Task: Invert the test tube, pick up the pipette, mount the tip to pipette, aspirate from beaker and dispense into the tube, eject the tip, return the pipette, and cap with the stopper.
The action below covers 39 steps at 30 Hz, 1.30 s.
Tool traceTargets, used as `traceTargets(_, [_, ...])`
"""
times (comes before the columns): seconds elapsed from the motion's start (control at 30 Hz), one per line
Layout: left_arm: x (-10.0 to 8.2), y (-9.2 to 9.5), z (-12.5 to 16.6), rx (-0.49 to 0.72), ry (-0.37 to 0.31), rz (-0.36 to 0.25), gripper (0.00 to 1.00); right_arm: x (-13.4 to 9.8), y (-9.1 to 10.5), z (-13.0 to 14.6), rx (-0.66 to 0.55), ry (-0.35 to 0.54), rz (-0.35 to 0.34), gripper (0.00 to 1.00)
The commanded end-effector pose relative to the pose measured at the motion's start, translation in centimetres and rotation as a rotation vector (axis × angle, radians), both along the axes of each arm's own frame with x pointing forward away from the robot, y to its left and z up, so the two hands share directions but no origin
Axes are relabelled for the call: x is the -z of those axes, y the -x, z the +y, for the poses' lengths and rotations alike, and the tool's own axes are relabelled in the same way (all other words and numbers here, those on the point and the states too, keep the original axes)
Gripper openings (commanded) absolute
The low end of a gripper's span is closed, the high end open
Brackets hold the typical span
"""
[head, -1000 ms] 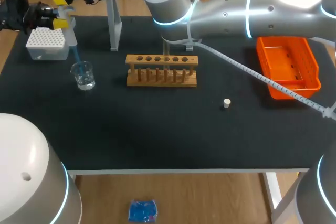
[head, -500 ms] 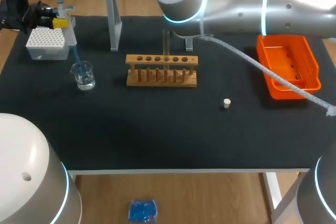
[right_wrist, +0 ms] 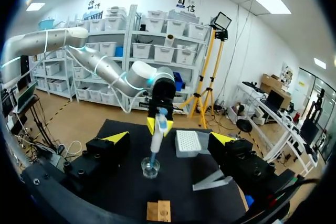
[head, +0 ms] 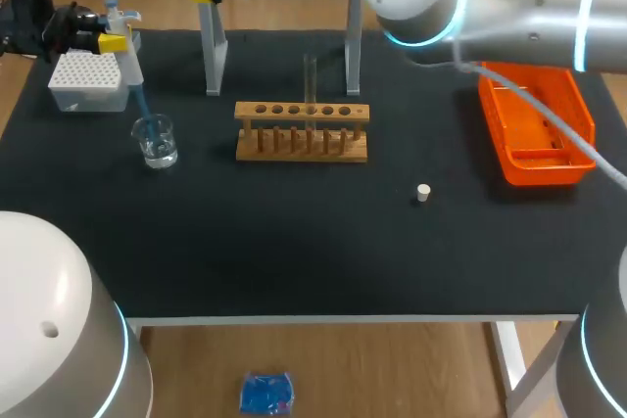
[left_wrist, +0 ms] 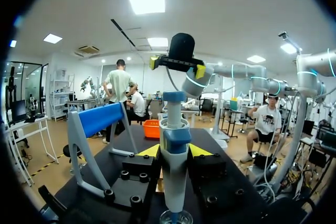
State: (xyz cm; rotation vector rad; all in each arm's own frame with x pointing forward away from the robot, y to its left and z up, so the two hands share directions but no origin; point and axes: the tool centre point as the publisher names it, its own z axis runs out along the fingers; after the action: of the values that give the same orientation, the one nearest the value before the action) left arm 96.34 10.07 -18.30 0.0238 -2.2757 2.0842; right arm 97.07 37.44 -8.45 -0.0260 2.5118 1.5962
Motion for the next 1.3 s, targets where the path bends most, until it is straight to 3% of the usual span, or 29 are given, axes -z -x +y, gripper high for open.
traceTargets(0.03, [-0.1,0.1,-0.1,-0.003,-0.002,-0.001,0.00,-1.3,0.9,-7.9,0.030,-0.011,-0.003,1.00])
traceTargets(0.27, [-0.1,0.1,-0.1,-0.003,-0.002,-0.001,0.00,-0.3,0.5,-13.5,0.061,-0.027,-0.014,1.00])
traceTargets(0.6, [-0.1,0.1,-0.1,-0.003,-0.002,-0.001,0.00,3.4,0.2,-19.3,0.074,-0.057,-0.013,1.00])
traceTargets(0.87, [-0.1,0.1,-0.1,-0.003,-0.002,-0.001,0.00,6.2,1.0,-21.0,0.009,-0.077,-0.017,1.00])
traceTargets(1.3, [-0.1,0.1,-0.1,-0.003,-0.002,-0.001,0.00,11.3,1.3,-20.9,-0.028,-0.049,-0.045,1.00])
